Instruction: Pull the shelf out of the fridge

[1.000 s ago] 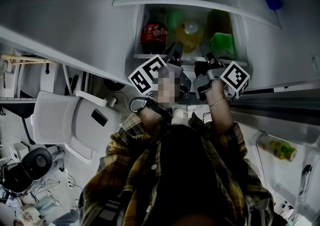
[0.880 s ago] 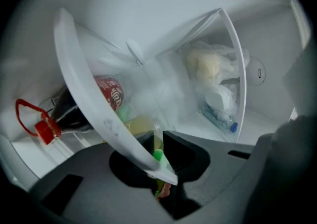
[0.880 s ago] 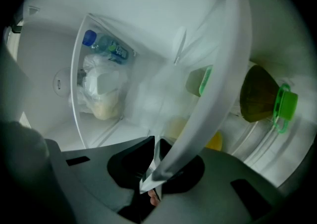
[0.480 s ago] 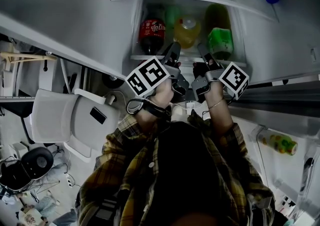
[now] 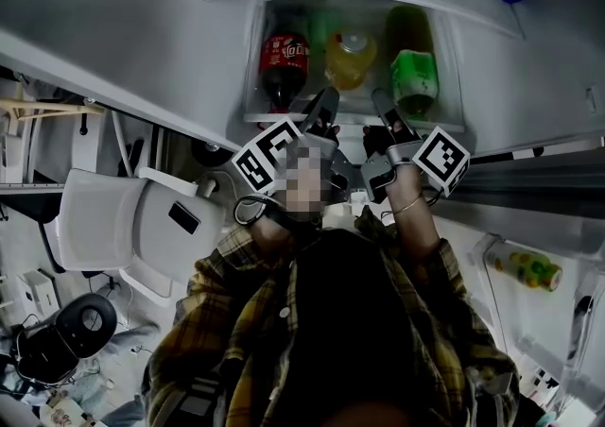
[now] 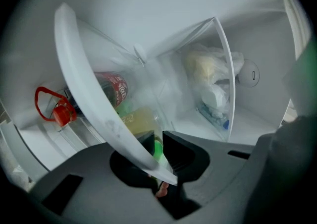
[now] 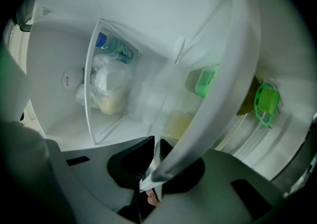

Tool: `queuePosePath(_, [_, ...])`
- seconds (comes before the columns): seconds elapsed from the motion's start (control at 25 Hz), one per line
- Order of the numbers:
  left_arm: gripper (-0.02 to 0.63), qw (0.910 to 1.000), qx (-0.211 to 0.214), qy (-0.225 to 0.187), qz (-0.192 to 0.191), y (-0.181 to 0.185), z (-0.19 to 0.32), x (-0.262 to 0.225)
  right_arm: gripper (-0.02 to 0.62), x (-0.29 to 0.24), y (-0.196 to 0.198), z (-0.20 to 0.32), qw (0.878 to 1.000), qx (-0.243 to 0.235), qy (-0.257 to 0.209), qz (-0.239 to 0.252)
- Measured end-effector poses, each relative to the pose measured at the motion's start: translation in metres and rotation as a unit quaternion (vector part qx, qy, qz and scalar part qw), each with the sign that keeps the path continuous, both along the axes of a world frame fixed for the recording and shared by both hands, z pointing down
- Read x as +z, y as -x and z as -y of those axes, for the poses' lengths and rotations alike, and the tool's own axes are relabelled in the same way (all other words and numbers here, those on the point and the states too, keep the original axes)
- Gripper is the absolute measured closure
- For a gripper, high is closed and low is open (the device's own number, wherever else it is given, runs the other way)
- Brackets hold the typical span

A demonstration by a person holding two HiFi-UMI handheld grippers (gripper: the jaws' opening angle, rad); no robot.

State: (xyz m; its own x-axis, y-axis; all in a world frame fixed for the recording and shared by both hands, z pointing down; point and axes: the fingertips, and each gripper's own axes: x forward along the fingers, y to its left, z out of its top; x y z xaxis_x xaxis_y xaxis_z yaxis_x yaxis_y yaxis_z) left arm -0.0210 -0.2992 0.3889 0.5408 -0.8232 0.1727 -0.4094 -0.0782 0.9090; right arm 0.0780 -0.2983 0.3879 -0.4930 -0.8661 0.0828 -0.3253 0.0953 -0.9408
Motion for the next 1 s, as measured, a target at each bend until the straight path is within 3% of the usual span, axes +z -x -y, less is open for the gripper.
queuePosePath(0.44, [0.543, 0.9998, -0.001, 0.012, -0.013, -0.002, -0.019, -0.006, 0.541, -0.005, 0.001, -0.017, 1.000, -0.005, -0.004, 0.004])
queuePosePath(0.8, [0.543, 0.9994, 0.008, 0.013, 0.032, 0.007, -0.038, -0.005, 0.541, -0.011, 0.005, -0.037, 1.000, -0.012, -0.011, 0.004])
queuePosePath(1.0, [0.543, 0.9995, 0.013, 0.011, 0.025, 0.005, -0.053, -0.005, 0.541, -0.009, 0.004, -0.052, 1.000, -0.013, -0.011, 0.003])
